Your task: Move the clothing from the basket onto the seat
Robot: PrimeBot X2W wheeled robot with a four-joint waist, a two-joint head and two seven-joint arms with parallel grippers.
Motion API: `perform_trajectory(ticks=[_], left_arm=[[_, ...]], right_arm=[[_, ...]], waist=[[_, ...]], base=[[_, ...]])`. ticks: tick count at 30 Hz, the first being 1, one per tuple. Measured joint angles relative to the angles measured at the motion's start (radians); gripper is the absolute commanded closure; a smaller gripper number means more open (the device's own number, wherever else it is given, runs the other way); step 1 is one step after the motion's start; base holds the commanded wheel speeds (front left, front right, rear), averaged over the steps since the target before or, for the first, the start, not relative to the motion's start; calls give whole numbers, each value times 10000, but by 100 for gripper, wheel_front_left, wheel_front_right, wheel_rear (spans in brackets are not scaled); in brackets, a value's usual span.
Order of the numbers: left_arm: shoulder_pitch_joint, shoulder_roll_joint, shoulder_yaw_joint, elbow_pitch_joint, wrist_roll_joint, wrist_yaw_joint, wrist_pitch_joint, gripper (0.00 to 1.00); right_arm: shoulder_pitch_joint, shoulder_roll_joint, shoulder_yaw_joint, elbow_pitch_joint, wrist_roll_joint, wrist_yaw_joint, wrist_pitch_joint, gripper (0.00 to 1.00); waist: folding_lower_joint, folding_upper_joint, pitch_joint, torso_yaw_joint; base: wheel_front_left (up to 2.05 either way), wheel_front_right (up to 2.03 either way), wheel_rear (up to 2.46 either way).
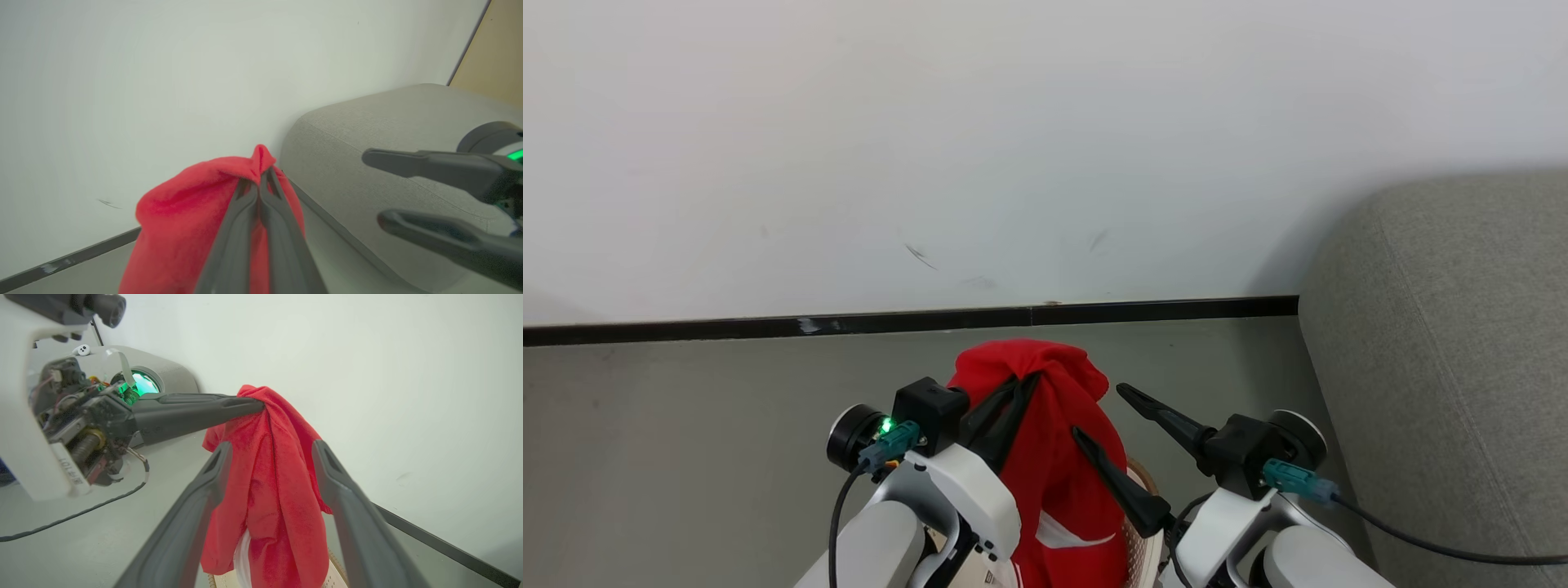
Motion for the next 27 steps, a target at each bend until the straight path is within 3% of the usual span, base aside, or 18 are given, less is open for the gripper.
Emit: perform_trajectory(ticks=[27], left_arm=[[605,59,-780,-3198,-499,245,1486,100]], right_arm=[[245,-345,-98,-98,130,-2,0,0]], waist=[[0,0,-21,184]], base=[[0,0,0]])
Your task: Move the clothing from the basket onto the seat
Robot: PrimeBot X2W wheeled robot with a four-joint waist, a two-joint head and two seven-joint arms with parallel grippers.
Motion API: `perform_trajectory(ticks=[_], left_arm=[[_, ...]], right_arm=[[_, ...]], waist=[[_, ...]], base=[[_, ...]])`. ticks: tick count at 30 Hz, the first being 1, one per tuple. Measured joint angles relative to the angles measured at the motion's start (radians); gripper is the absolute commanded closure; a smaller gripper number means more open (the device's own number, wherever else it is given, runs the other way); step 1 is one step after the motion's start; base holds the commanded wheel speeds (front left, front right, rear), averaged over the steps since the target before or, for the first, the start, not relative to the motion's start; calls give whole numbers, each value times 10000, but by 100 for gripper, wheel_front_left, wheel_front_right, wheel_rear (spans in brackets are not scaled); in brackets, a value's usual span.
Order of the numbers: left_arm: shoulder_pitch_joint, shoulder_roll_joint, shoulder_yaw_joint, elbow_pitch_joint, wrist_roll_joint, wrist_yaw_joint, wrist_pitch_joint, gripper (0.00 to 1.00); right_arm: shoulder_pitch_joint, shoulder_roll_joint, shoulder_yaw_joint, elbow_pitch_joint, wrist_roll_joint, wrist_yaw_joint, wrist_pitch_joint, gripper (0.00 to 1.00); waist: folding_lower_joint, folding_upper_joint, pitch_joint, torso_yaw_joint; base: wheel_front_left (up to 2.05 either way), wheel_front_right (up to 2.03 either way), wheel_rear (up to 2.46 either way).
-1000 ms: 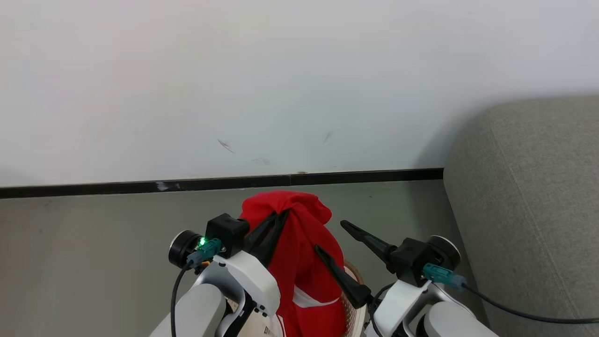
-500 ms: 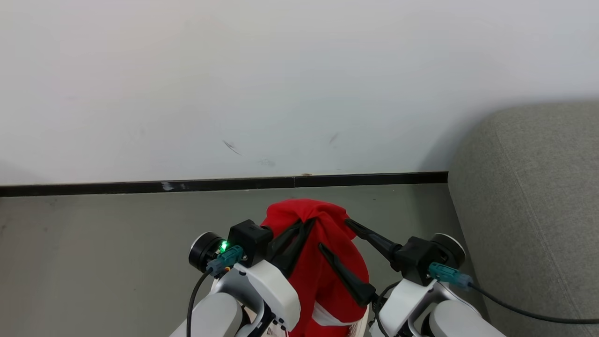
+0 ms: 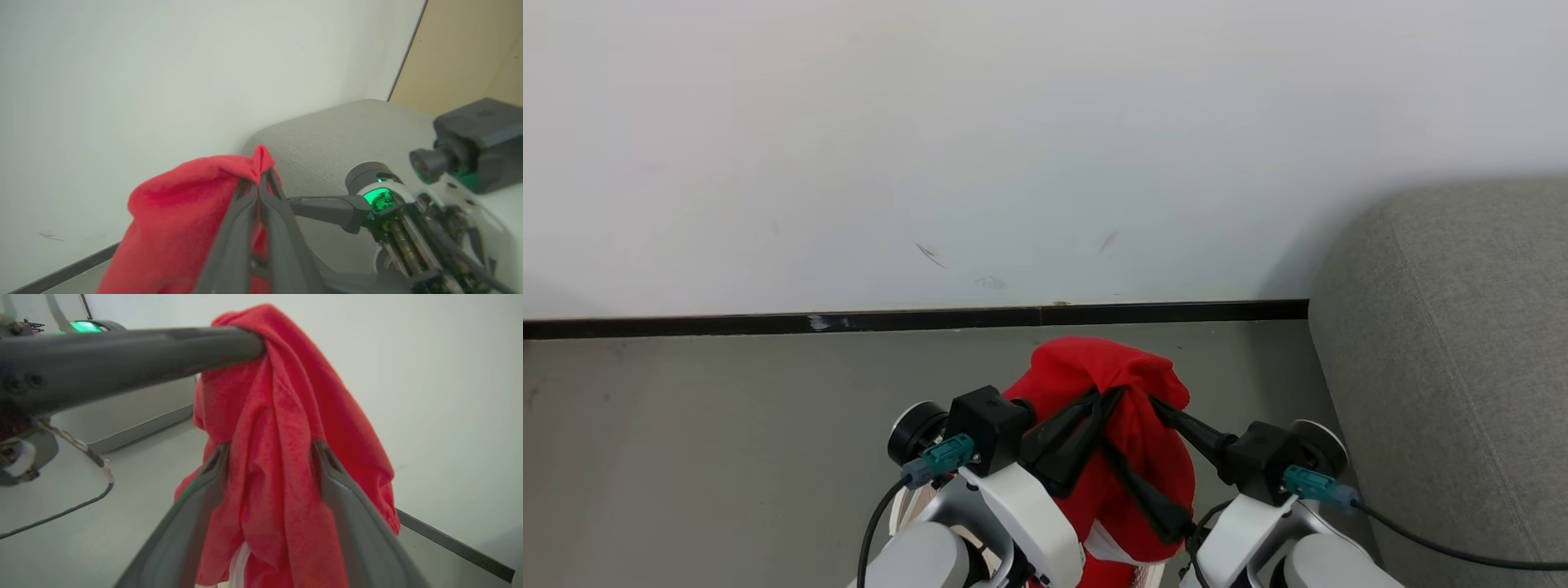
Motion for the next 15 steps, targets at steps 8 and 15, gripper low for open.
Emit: perform_trajectory(ticks=[8,15], left_arm=[[143,132,-140,-830,-207,0,504,100],[337,320,-148,-1319,-328,19,788,100]], right_arm=[[176,-82,-86,88,48,0,0,0],[199,-92,-136,27,136,0,0,100]], waist=[[0,0,-14,-6],[0,0,-36,-26]], base=[[0,0,0],[0,0,0]])
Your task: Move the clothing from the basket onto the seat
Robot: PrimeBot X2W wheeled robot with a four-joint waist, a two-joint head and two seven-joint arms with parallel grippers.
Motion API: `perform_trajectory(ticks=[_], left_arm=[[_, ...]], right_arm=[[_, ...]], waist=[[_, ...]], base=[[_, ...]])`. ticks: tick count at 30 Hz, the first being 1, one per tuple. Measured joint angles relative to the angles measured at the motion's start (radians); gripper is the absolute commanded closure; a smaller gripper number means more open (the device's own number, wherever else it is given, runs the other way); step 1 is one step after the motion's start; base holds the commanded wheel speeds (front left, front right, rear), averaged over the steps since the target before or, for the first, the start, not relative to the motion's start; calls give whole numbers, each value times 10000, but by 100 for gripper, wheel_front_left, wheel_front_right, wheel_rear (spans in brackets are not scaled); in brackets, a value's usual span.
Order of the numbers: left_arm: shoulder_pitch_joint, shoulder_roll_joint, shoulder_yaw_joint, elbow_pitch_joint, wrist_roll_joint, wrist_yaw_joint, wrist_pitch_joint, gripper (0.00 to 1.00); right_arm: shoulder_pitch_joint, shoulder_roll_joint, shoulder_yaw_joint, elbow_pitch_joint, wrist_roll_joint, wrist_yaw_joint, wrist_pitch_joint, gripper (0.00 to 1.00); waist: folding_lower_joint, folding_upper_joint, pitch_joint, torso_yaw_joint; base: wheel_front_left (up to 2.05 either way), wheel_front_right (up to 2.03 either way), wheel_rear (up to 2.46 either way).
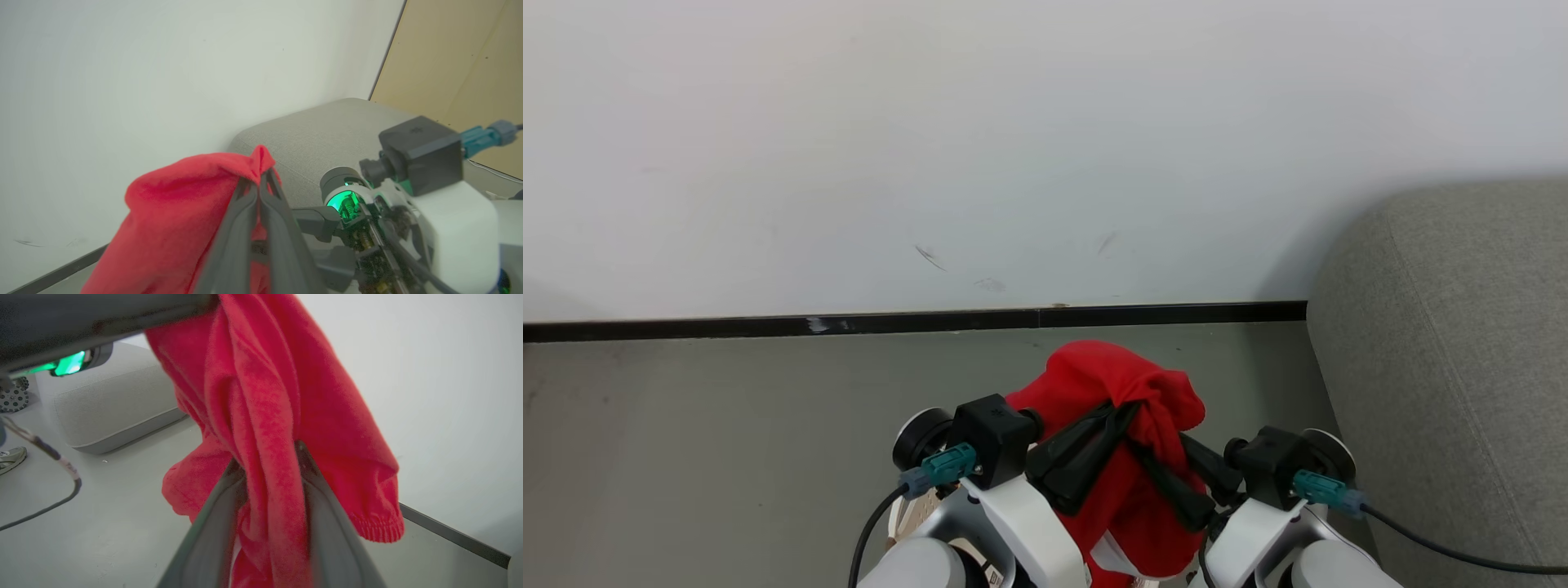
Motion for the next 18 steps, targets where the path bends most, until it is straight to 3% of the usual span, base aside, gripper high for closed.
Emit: perform_trajectory(ticks=[14,15,16,17,18], left_arm=[[532,324,291,-430,-134,351,247,100],[541,349,291,-476,-128,351,245,89],[541,395,284,-523,-96,349,244,65],[541,447,272,-569,-82,343,238,51],[541,477,267,-598,-50,343,226,24]], right_arm=[[20,-36,-232,-174,194,2,2,100],[27,-52,-274,-182,209,2,2,100],[41,-67,-322,-198,219,2,2,100],[72,-81,-360,-226,221,2,2,100],[116,-84,-391,-263,224,2,2,100]], waist=[[0,0,73,-68],[0,0,80,-81],[-1,0,87,-94],[0,0,93,-108],[0,0,99,-125]], base=[[0,0,0],[0,0,0],[0,0,0],[0,0,0],[0,0,0]])
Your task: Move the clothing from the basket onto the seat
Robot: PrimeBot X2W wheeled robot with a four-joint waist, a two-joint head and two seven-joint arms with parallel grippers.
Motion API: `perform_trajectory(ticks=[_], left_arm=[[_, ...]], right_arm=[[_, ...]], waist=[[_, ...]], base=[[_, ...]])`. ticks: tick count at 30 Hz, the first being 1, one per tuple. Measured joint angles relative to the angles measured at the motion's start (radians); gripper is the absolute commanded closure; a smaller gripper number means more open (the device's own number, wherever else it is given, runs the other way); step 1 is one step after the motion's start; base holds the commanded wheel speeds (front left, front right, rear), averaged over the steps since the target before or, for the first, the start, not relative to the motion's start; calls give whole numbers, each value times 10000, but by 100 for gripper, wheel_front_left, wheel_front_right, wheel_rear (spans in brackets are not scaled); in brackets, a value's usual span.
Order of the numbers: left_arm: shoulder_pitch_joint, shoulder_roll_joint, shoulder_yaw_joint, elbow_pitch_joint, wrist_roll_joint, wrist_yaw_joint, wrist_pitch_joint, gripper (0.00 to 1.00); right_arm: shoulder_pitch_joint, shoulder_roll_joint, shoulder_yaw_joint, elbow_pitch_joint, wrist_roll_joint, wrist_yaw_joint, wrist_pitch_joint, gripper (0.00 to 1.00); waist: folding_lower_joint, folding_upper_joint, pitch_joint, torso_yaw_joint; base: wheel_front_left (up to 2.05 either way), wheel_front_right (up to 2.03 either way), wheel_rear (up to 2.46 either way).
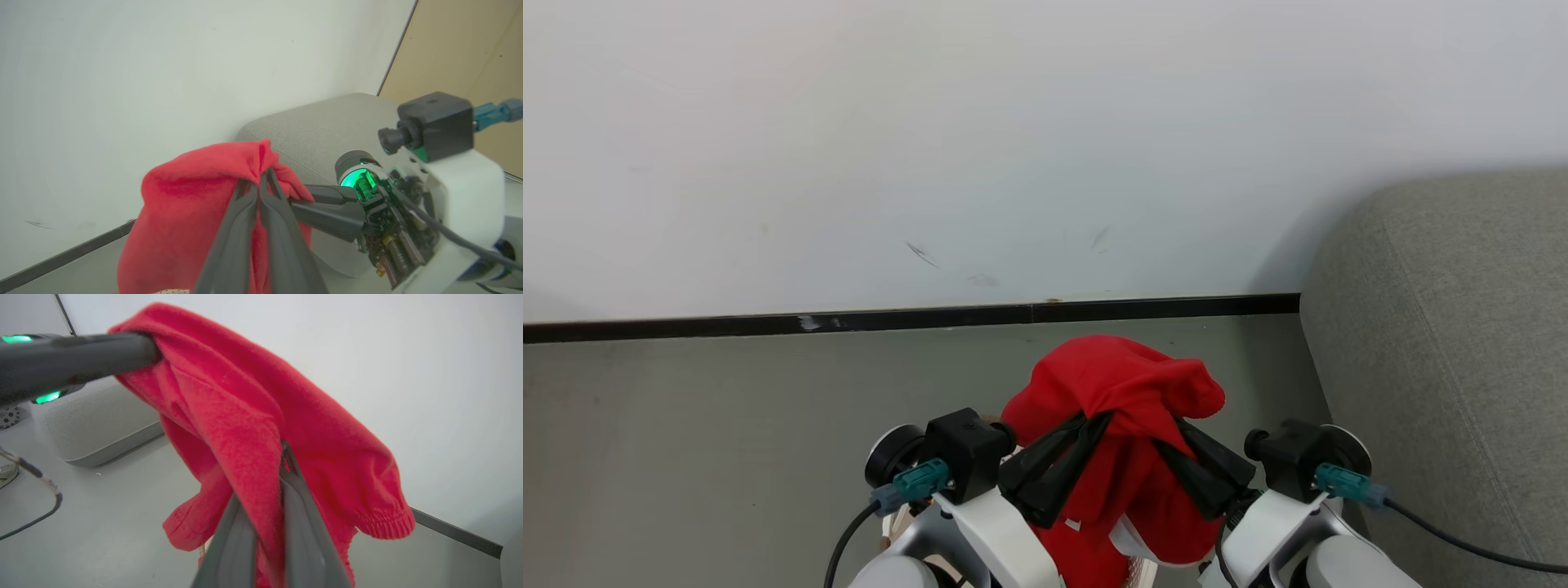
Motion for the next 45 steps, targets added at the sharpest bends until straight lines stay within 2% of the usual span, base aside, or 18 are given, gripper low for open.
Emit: perform_trajectory(ticks=[1,2,8,22,45], left_arm=[[0,36,0,-4,21,0,-25,8],[3,77,-2,-4,35,0,-25,0],[3,362,-98,-132,546,-113,-412,0],[215,548,-320,-15,721,-462,-1156,0],[382,560,-614,359,838,-673,-1927,0]], right_arm=[[32,-6,-21,-17,8,0,0,100],[43,-10,-63,-25,8,0,0,100],[75,-184,-477,-100,4,0,0,100],[541,-251,-1145,-435,-134,0,0,100],[1372,-343,-2347,-1024,-514,-2,0,100]], waist=[[0,0,7,-18],[0,0,13,-37],[0,0,50,-157],[0,0,138,-642],[0,0,318,-2039]], base=[[0,0,0],[0,0,0],[0,0,0],[0,0,0],[0,0,0]])
